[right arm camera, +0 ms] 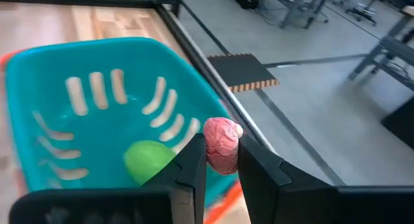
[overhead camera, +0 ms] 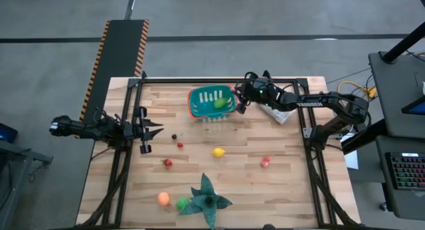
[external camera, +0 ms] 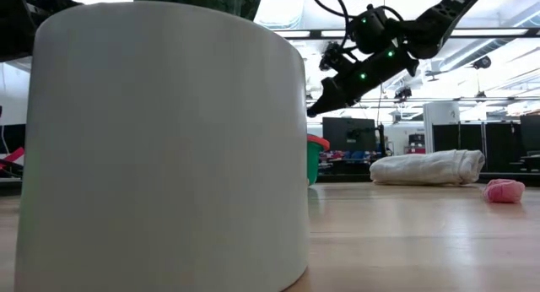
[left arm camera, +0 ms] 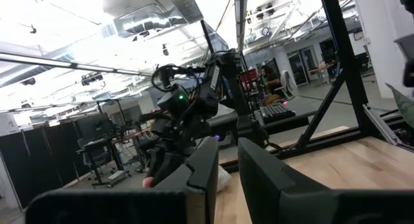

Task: Pick and placing Produce into tupperware
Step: Put the peach toy into the bin

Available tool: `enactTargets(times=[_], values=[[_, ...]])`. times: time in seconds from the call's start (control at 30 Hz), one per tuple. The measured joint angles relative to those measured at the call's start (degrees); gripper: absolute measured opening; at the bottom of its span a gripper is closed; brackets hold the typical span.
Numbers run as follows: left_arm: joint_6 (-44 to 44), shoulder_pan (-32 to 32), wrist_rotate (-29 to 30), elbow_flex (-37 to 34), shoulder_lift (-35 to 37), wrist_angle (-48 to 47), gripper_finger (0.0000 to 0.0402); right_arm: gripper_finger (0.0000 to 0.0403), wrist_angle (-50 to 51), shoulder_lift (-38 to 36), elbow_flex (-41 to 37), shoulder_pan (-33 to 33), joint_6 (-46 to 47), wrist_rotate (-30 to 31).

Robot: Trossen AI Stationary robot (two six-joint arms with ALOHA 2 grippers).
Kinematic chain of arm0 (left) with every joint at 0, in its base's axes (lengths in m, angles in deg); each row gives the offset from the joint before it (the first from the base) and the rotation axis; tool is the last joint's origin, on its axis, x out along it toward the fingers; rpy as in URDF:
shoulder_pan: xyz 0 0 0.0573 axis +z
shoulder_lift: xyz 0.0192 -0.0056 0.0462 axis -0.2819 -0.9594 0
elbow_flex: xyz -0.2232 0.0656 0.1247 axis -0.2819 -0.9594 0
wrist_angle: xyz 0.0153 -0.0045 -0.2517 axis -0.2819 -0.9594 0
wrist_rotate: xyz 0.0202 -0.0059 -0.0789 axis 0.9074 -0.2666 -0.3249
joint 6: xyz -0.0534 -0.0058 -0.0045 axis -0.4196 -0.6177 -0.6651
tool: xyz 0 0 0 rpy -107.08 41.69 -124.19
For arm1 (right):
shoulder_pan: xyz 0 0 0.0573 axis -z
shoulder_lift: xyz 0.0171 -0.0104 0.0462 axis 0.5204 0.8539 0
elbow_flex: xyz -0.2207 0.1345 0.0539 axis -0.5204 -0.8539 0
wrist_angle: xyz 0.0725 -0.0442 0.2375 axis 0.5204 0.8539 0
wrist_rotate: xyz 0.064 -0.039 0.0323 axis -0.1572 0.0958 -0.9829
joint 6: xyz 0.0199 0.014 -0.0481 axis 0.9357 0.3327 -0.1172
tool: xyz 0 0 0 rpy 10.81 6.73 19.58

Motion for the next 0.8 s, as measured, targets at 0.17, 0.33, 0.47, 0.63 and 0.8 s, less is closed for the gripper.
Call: enactTargets(times=[0.17, 0.33, 0.47, 0.63, 0.8], values=[[0.0, 0.0, 0.0, 0.0, -0.1, 0.0, 0.0046, 0.0068, 0.0, 0.0, 0.0, 3.3, 0.0, 0.0], [0.0, 0.0, 0.0, 0.0, -0.1, 0.0, 0.0046, 0.0068, 0.0, 0.0, 0.0, 6.5, 0.0, 0.0], [0.0, 0.0, 0.0, -0.1, -0.3, -0.1, 0.0046, 0.0068, 0.0, 0.0, 0.0, 8.6, 0.0, 0.0], [0.0, 0.0, 0.0, -0.1, -0.3, 0.0, 0.0046, 0.0068, 0.0, 0.0, 0.0, 11.1, 0.0, 0.0], [0.0, 0.0, 0.0, -0.1, -0.3, 0.0, 0.0046, 0.0068, 0.0, 0.0, 0.0, 13.6, 0.0, 0.0]])
